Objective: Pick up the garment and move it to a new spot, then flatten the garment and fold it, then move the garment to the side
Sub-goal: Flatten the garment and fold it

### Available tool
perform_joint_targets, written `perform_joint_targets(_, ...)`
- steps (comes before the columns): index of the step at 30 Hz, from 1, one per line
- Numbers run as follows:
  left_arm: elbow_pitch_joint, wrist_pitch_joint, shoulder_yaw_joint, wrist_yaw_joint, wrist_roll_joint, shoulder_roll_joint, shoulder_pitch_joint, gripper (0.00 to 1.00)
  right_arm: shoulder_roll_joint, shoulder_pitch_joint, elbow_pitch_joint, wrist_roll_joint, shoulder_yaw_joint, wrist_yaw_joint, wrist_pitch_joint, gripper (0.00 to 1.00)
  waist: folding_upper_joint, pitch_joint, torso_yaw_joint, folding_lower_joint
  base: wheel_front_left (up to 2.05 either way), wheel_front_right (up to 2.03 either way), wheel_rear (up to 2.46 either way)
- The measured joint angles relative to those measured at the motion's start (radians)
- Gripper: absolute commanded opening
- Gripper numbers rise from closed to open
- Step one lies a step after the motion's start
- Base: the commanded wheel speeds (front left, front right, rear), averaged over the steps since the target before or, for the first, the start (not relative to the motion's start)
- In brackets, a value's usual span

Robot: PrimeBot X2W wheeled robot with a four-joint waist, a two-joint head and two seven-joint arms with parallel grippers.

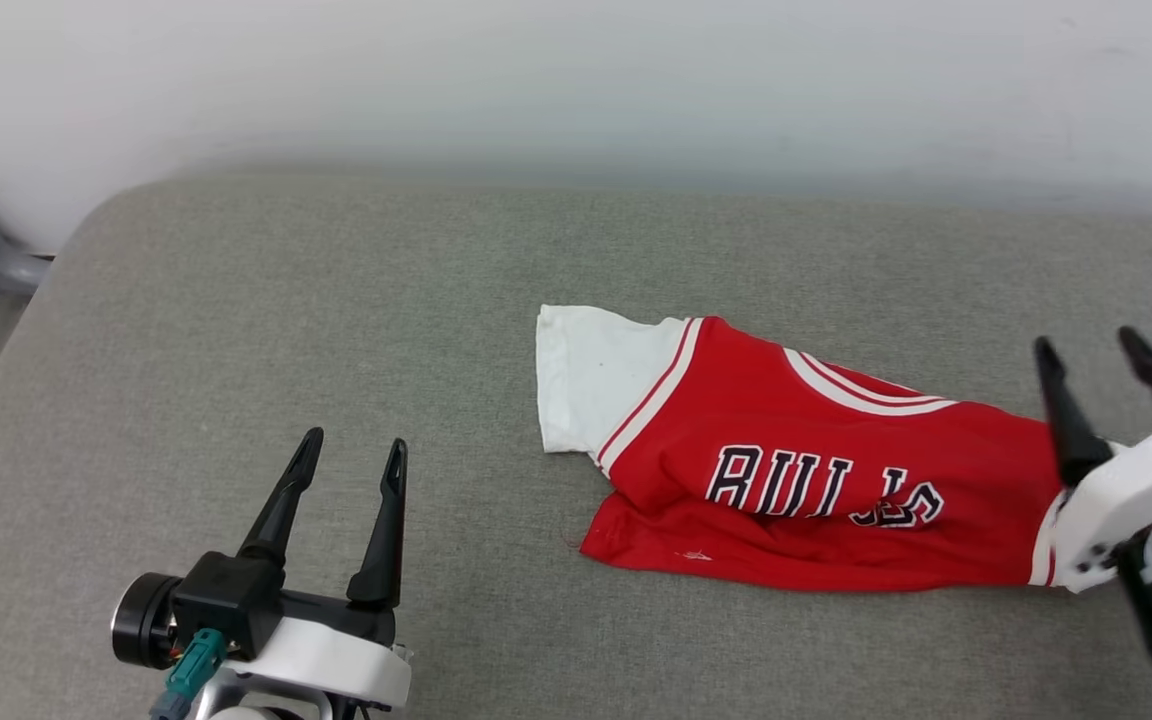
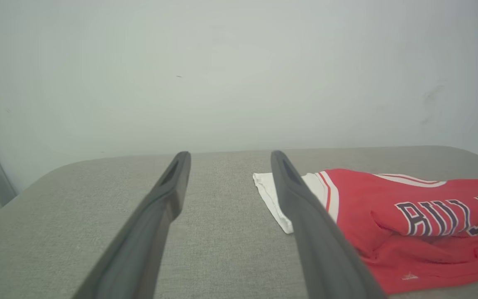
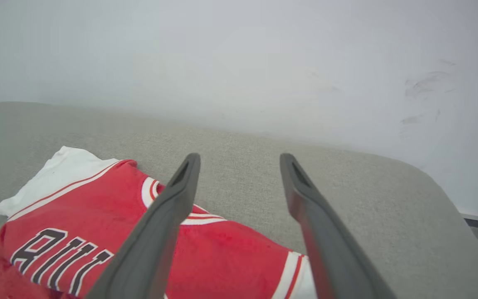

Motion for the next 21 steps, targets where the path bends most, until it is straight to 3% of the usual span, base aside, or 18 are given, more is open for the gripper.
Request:
perform_joint_targets(1,0.000,0.000,0.000,0.000,-0.002,-0.003,0.004,1.00,0.041,0.037,-0.022,0.002,0.009,0.000,-0.075,1.00,0.0000,-0.005,-0.009,0.0000,0.00,0.00,0.00)
perform_joint_targets(5,0.002,0.000,-0.003,0.000,-0.002,-0.005,0.012,1.00,0.113,0.082,-0.033,0.015,-0.006,0.000,-0.183,1.00,0.0000,-0.013,-0.021,0.0000,0.00,0.00,0.00)
perform_joint_targets(10,0.008,0.000,-0.006,0.000,-0.002,-0.005,0.020,1.00,0.159,0.147,-0.010,0.008,0.028,0.000,-0.291,1.00,0.0000,-0.022,-0.035,0.0000,0.00,0.00,0.00)
perform_joint_targets(16,0.019,0.000,-0.019,0.000,-0.001,-0.003,0.026,1.00,0.177,0.169,0.016,-0.006,0.068,0.000,-0.320,1.00,0.0000,-0.030,-0.046,0.0000,0.00,0.00,0.00)
perform_joint_targets(21,0.023,0.000,-0.028,0.000,-0.001,-0.004,0.026,1.00,0.166,0.170,0.011,-0.017,0.121,0.000,-0.270,1.00,0.0000,-0.029,-0.041,0.0000,0.00,0.00,0.00)
